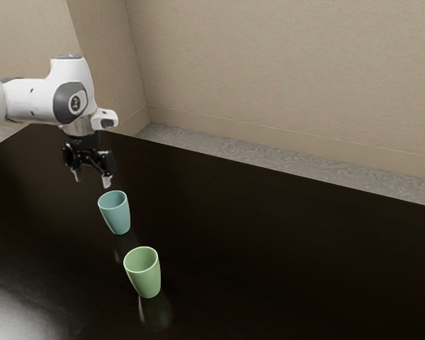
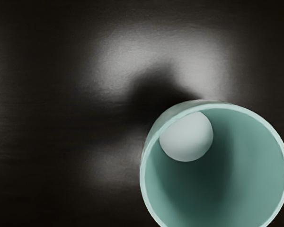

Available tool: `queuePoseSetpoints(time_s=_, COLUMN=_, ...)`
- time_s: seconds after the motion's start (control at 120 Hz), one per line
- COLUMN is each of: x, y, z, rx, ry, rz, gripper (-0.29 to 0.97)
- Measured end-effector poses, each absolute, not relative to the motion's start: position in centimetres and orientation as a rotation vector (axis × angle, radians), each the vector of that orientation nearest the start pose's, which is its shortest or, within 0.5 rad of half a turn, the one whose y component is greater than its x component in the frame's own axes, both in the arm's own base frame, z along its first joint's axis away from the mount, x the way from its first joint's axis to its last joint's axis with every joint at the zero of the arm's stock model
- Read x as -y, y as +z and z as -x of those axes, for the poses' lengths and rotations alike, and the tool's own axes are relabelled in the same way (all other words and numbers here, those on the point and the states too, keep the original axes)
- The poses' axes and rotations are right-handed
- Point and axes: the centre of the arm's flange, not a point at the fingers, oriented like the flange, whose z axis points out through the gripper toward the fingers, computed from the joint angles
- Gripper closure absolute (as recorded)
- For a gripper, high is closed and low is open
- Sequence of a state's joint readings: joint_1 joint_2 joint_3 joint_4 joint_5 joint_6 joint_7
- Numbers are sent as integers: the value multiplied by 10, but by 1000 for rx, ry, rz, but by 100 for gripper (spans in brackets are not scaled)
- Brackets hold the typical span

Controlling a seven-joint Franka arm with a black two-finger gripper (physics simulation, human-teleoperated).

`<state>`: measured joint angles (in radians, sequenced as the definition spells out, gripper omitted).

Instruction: Place the left cup onto the right cup

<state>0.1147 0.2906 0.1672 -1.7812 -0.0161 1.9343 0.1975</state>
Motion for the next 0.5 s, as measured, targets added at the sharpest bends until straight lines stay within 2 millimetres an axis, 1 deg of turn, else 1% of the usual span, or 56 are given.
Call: queuePoseSetpoints(time_s=0.5, x=-168, y=359, z=-590, rx=93, ry=267, rz=3137, gripper=0)
